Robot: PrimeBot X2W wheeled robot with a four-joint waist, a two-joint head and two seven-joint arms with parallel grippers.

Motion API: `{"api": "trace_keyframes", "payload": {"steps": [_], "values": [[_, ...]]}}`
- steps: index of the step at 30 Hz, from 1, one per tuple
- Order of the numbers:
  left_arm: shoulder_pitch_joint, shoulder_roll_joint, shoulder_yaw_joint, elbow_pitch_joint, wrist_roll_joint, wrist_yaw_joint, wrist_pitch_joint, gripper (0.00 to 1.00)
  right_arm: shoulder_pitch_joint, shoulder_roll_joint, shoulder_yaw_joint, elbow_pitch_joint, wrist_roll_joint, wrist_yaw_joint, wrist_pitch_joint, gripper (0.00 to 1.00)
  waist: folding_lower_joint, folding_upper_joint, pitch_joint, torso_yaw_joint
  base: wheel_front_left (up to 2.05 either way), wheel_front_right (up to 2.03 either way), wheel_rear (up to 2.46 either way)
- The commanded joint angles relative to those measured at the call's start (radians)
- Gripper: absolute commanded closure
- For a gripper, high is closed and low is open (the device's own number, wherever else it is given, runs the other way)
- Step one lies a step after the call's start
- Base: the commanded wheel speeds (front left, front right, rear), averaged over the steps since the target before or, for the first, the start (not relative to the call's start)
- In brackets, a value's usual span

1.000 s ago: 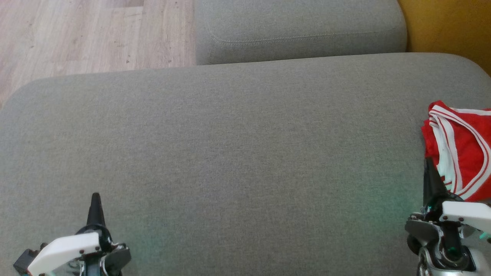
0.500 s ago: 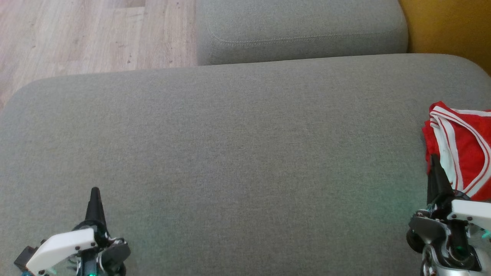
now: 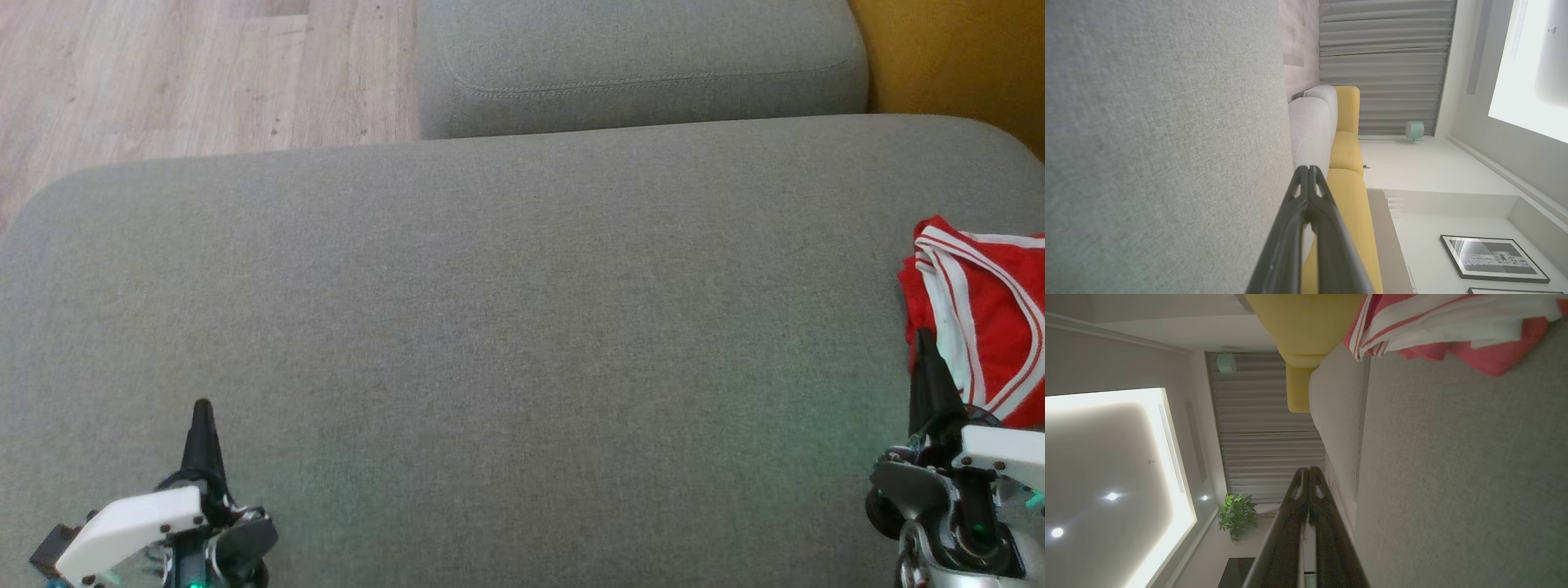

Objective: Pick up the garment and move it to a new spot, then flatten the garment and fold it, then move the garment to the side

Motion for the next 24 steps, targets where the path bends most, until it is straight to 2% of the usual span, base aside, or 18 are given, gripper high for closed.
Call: {"api": "trace_keyframes", "payload": {"steps": [1, 24], "values": [[-0.049, 0.006, 0.040, -0.037, -0.005, -0.007, 0.004, 1.00, -0.020, -0.004, 0.020, -0.039, 0.007, -0.001, 0.006, 1.00, 0.0000, 0.0000, 0.000, 0.000, 0.00, 0.00, 0.00], [-0.049, 0.006, 0.040, -0.037, -0.005, -0.007, 0.003, 1.00, -0.020, -0.004, 0.020, -0.039, 0.007, -0.001, 0.006, 1.00, 0.0000, 0.0000, 0.000, 0.000, 0.00, 0.00, 0.00]]}}
